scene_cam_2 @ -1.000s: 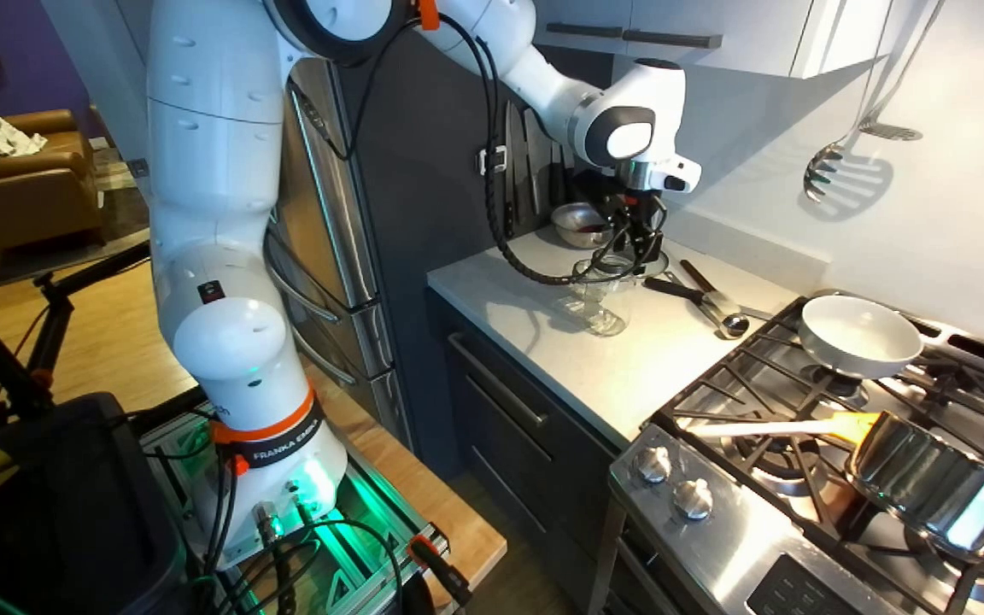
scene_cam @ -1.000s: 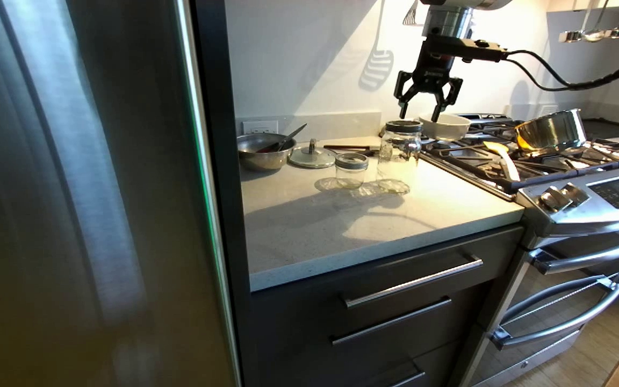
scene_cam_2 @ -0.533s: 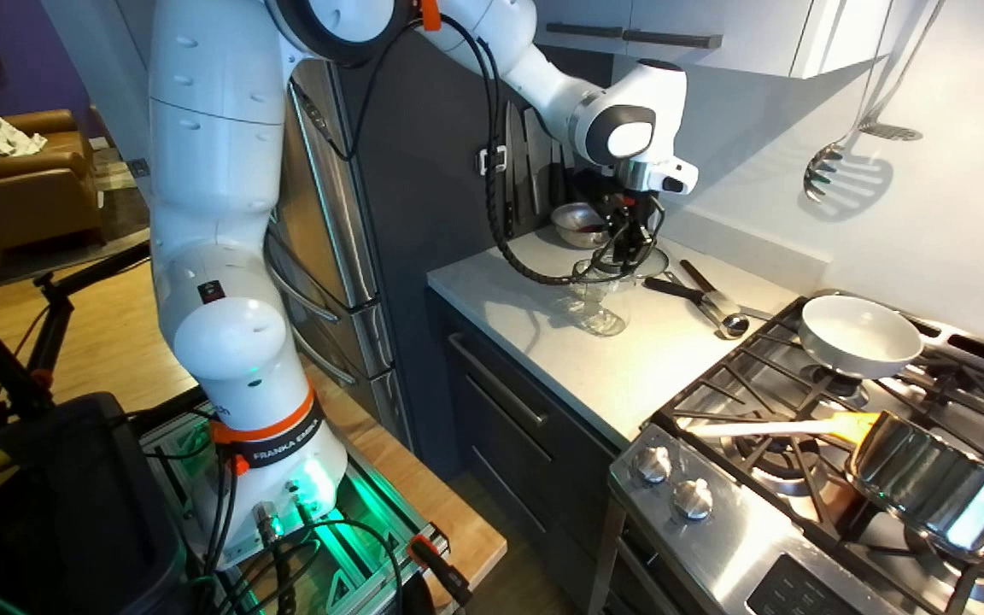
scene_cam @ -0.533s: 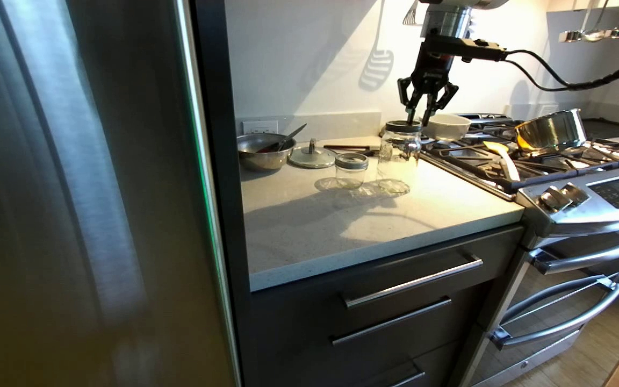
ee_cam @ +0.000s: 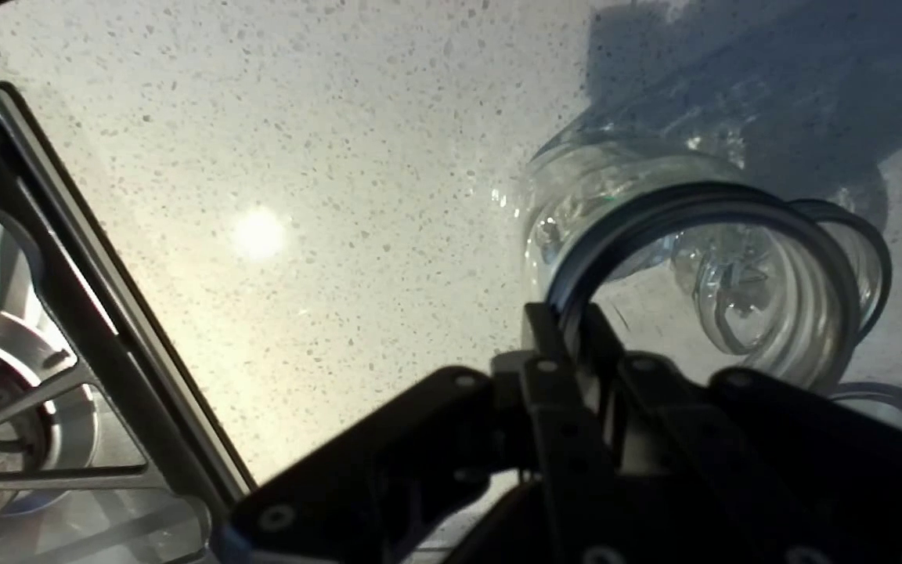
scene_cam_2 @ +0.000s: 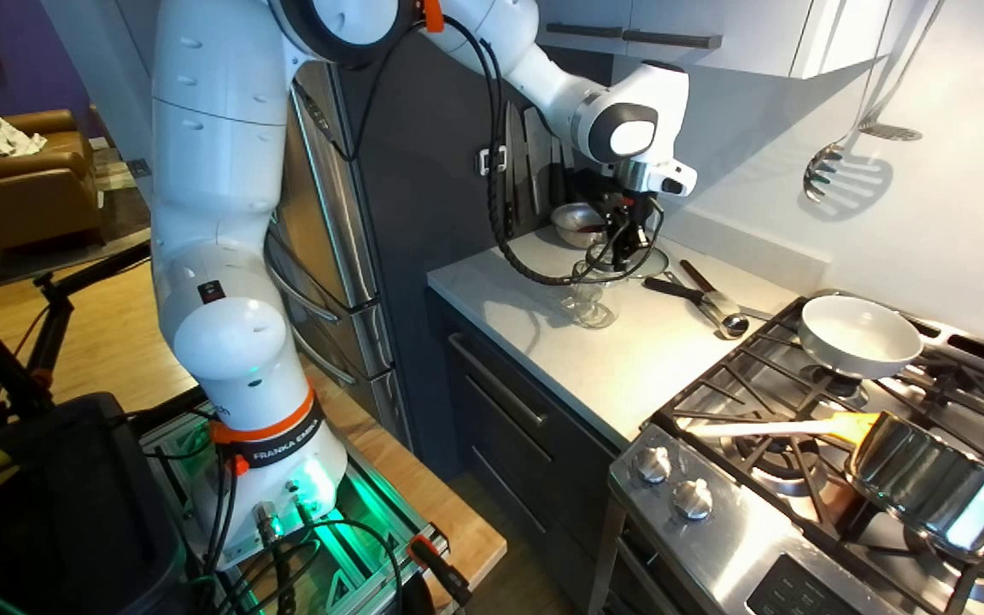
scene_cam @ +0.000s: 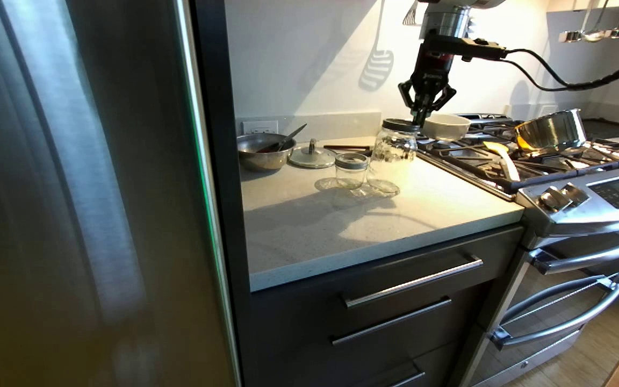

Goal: Remove the lids from the big and small jug

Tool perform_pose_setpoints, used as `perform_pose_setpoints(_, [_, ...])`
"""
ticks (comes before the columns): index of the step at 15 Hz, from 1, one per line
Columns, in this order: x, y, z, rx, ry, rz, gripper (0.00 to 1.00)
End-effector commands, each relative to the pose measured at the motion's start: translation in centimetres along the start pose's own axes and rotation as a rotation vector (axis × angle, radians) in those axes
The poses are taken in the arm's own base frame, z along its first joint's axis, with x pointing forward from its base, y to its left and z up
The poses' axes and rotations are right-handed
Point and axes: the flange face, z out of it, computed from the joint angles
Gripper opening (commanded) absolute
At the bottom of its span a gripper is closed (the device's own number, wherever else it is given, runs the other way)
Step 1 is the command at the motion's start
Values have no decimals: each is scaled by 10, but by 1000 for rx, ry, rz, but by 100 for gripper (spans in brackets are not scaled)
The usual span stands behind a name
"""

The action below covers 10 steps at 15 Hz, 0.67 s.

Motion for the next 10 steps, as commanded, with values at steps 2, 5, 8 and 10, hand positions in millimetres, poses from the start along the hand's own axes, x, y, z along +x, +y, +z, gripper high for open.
perform_pose_setpoints(2, [3,-1,-2,1,-15,-10,2])
perform_pose_setpoints(5, [3,-1,-1,-3,-18,-11,14])
perform_pose_setpoints(8, [4,-4,-2,-5,-17,-16,15])
perform_pose_setpoints(10, [5,-4,-3,-5,-16,-18,13])
